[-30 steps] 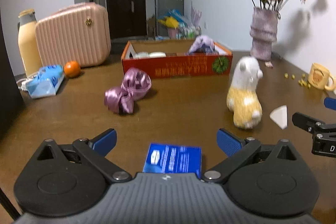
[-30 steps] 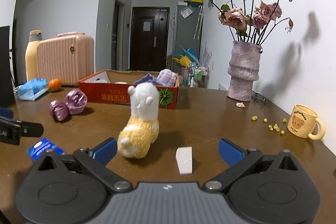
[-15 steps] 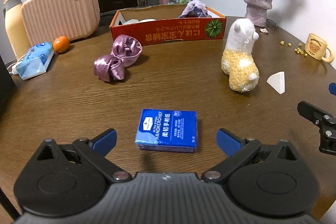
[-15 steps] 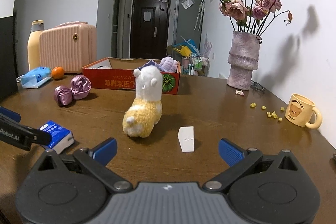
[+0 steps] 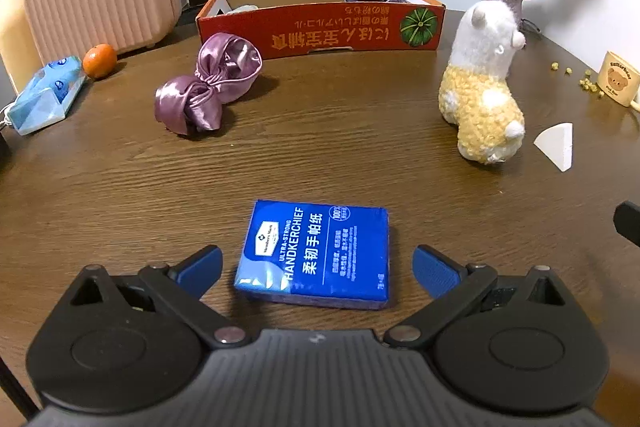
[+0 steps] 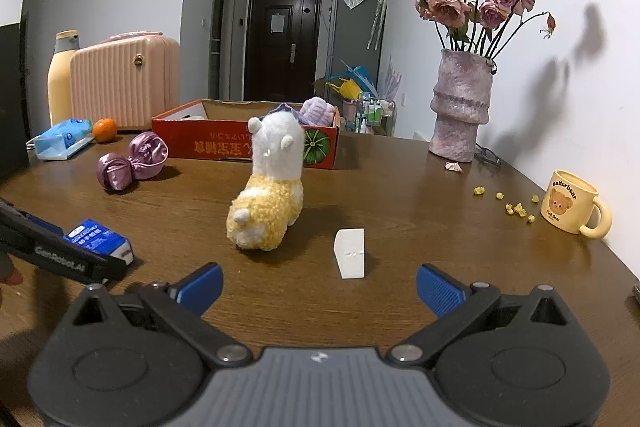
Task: Organize soft objects
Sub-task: 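Lower the left gripper onto the blue handkerchief pack and close on it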
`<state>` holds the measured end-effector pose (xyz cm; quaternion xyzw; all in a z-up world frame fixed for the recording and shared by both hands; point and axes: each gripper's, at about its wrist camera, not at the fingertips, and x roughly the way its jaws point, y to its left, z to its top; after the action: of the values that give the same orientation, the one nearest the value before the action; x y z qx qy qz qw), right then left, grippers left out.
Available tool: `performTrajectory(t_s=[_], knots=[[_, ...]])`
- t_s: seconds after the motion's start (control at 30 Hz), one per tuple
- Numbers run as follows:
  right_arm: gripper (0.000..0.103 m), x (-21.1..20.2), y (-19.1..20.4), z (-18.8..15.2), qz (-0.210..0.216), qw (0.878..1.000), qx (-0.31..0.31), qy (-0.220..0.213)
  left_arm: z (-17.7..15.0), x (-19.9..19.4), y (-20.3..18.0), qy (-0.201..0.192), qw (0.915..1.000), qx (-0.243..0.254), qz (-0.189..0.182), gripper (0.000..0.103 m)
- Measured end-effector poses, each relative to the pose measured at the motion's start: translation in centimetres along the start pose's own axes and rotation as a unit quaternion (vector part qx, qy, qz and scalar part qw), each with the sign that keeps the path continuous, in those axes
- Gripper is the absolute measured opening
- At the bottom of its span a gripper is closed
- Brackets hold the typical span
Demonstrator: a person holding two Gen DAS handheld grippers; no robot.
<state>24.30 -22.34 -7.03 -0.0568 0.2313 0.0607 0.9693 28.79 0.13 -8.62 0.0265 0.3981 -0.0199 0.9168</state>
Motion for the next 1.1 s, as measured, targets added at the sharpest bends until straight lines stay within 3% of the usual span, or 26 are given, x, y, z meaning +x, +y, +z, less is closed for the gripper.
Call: performTrajectory(t_s=[0.2, 0.37, 0.67, 0.77, 0.93, 1.1], knots=[[0.103, 0.5, 0.0, -0.1, 0.001, 1.000, 0.000, 0.005, -0.2, 1.4, 0.1, 0.002, 0.9999, -0.012, -0.001, 0.102], [0.103, 1.0, 0.2, -0.2, 0.002, 1.000, -0.002, 0.010, -0.4, 1.4, -0.1, -0.017, 0.9997, -0.013, -0.008, 0.077], [0.103, 2.3, 0.2, -0.3, 0.001, 1.000, -0.003, 0.021, -0.5, 0.9, -0.3, -0.040, 0.9989, -0.007, -0.024, 0.075], [0.103, 2.9, -0.2, -0.1, -0.004, 1.000, -0.002, 0.023, -0.3, 0.1, 0.2, -0.070, 0.9972, -0.016, -0.022, 0.075], [0.103, 4.5, -1.2, 0.5, -0.016, 0.999, 0.003, 0.032, -0.3, -2.4, 1.8, -0.150, 0.9869, -0.056, -0.017, 0.075], [0.103, 7.0, -2.3, 1.2, -0.024, 0.999, 0.007, 0.048, -0.1, -2.9, 2.7, -0.174, 0.9816, -0.078, -0.003, 0.075]])
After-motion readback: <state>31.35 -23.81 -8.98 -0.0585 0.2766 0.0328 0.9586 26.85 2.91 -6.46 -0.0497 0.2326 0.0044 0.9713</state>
